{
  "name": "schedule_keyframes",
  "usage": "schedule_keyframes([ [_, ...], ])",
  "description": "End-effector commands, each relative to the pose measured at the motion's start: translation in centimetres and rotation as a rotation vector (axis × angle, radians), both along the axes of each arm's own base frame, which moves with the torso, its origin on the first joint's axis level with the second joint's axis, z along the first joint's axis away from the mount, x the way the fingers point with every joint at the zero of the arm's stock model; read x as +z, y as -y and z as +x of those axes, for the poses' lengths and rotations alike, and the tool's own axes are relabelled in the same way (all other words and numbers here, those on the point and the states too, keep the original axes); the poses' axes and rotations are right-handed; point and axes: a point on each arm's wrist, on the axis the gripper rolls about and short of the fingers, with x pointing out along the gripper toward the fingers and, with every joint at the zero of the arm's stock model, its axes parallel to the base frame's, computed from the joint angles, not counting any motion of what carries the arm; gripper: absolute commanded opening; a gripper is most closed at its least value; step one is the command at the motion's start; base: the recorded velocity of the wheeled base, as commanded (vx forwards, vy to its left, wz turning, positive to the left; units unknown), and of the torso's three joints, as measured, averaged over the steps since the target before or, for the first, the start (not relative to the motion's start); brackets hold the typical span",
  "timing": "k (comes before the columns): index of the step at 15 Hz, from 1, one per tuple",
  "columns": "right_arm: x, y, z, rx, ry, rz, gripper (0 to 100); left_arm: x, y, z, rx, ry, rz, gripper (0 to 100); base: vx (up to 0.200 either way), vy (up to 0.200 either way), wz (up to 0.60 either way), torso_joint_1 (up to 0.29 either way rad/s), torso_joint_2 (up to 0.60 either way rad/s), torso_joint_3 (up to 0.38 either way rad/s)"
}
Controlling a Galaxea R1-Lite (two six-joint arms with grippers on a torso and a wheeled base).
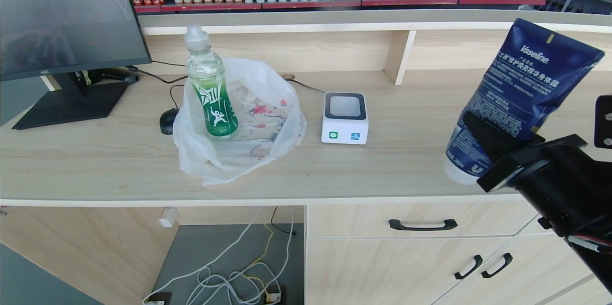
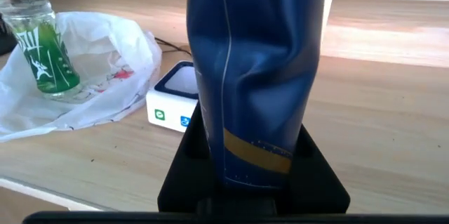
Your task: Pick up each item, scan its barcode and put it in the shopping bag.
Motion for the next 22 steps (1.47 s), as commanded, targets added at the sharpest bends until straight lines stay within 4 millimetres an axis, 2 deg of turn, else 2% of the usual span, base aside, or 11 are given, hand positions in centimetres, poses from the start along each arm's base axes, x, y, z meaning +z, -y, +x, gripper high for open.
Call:
schedule_keyframes([
  [1,0.2,-0.2,0.2,-0.015,0.002,0.004,0,0.0,0.0,0.0,0.000,0.000,0.000,100,0.000,0.200,0.00,-0.002,0.00,-0.002],
  [6,0.9,-0.6,0.0,0.008,0.026,0.011,0,0.0,0.0,0.0,-0.001,0.000,0.006,100,0.000,0.200,0.00,0.002,0.01,0.003],
  [9,1.3,-1.3,0.8,0.013,0.044,0.005,0,0.0,0.0,0.0,0.000,0.000,0.004,100,0.000,0.000,0.00,0.000,0.00,0.000],
  [12,2.4,-2.4,2.6,-0.018,0.093,-0.031,0,0.0,0.0,0.0,0.000,0.000,0.006,100,0.000,0.000,0.00,0.000,0.00,0.000],
  [14,3.2,-3.8,4.7,-0.060,0.142,-0.103,0,0.0,0.0,0.0,-0.001,-0.002,0.006,100,0.000,0.000,0.00,0.000,0.00,0.000],
  [19,6.0,-5.7,7.8,-0.199,0.252,-0.197,0,0.0,0.0,0.0,-0.001,0.000,0.006,100,0.000,0.000,0.00,0.000,0.00,0.000],
  [20,6.3,-6.2,8.6,-0.210,0.272,-0.209,0,0.0,0.0,0.0,0.000,0.000,0.006,100,0.000,0.000,0.00,0.000,0.00,0.000],
  [22,5.7,-6.9,9.9,-0.162,0.298,-0.253,0,0.0,0.0,0.0,-0.001,0.000,0.006,100,0.000,0.000,0.00,0.000,0.00,0.000],
])
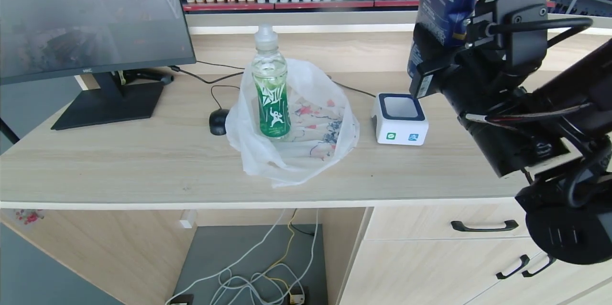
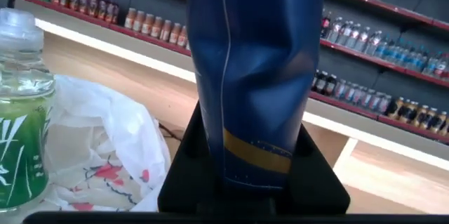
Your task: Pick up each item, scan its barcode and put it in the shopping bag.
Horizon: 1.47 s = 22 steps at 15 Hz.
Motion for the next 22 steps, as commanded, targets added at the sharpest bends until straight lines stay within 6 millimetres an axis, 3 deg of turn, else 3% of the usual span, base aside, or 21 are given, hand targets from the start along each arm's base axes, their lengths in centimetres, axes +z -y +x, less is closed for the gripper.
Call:
schedule_keyframes([
  [1,-0.8,0.0,2.4,-0.006,0.020,-0.084,0,0.0,0.0,0.0,0.000,0.000,0.000,100,0.000,0.000,0.00,0.000,0.00,0.000],
  [3,-0.6,1.6,3.5,-0.026,0.059,-0.171,0,0.0,0.0,0.0,0.000,-0.002,0.000,100,0.000,0.000,0.00,0.000,0.00,0.000],
  [5,-1.0,1.9,4.3,0.036,0.053,-0.242,0,0.0,0.0,0.0,0.001,0.000,0.000,100,0.000,0.000,0.00,0.000,0.00,0.000],
  [8,0.4,3.8,7.3,0.153,0.110,-0.453,0,0.0,0.0,0.0,0.001,-0.002,0.000,100,0.000,0.000,0.00,0.000,0.00,0.000],
  [10,0.0,4.6,8.5,0.191,0.130,-0.564,0,0.0,0.0,0.0,0.000,0.000,0.000,100,0.000,0.000,0.00,0.000,0.00,0.000],
  [15,-1.7,5.3,9.7,0.263,0.173,-0.695,0,0.0,0.0,0.0,0.000,0.000,0.000,100,0.000,0.000,0.00,0.000,0.00,0.000],
  [20,-3.3,9.0,10.7,0.235,0.123,-0.795,0,0.0,0.0,0.0,0.000,0.000,0.000,100,0.000,0.000,0.00,0.000,0.00,0.000],
  [22,-3.4,9.1,10.6,0.218,0.125,-0.837,0,0.0,0.0,0.0,0.001,0.000,0.000,100,0.000,0.000,0.00,0.000,0.00,0.000],
])
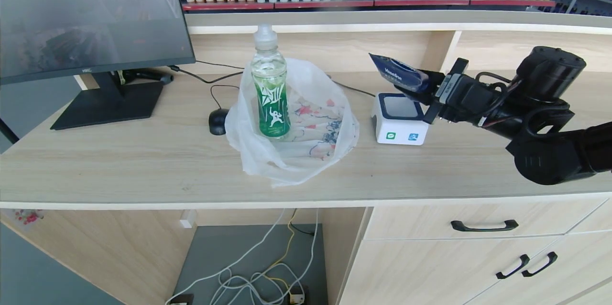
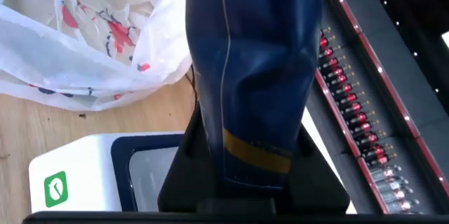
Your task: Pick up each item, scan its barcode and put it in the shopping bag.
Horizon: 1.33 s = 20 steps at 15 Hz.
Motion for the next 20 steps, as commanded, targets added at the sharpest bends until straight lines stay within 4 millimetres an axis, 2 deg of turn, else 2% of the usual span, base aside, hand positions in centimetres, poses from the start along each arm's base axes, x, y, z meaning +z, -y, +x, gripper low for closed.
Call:
schedule_keyframes([
  [1,-0.1,0.3,-0.2,-0.014,0.005,-0.013,0,0.0,0.0,0.0,0.000,0.000,0.000,100,0.000,0.000,0.00,0.000,0.00,0.000],
  [8,-2.0,0.1,0.3,0.003,0.016,-0.087,0,0.0,0.0,0.0,0.000,0.000,0.000,100,0.000,0.000,0.00,0.000,0.00,0.000],
  [20,-3.3,-0.1,1.2,0.015,0.008,-0.112,0,0.0,0.0,0.0,0.000,0.000,0.000,100,0.000,0.000,0.00,0.000,0.00,0.000],
])
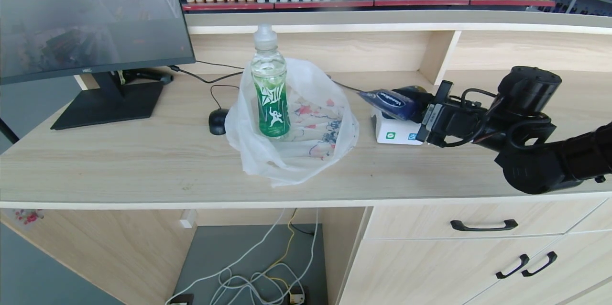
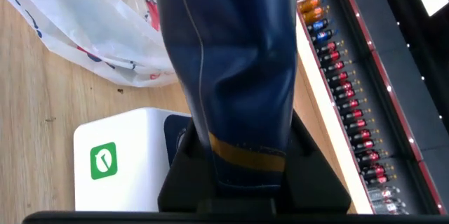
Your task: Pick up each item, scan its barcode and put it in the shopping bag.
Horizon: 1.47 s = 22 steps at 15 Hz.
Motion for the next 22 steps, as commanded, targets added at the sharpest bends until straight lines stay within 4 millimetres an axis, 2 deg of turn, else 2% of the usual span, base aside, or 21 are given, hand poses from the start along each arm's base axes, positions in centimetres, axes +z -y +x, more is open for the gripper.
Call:
schedule_keyframes([
  [1,0.14,-0.05,0.27,0.001,0.005,0.003,0,0.00,0.00,0.00,0.000,0.000,0.000,100,0.000,0.000,0.00,0.000,0.00,0.000],
  [16,-0.30,-0.15,0.86,-0.001,-0.004,0.003,0,0.00,0.00,0.00,0.001,0.000,0.000,100,0.000,0.000,0.00,0.000,0.00,0.000],
  [22,0.43,-0.37,0.71,0.008,0.014,0.010,0,0.00,0.00,0.00,0.000,0.000,0.000,100,0.000,0.000,0.00,0.000,0.00,0.000],
])
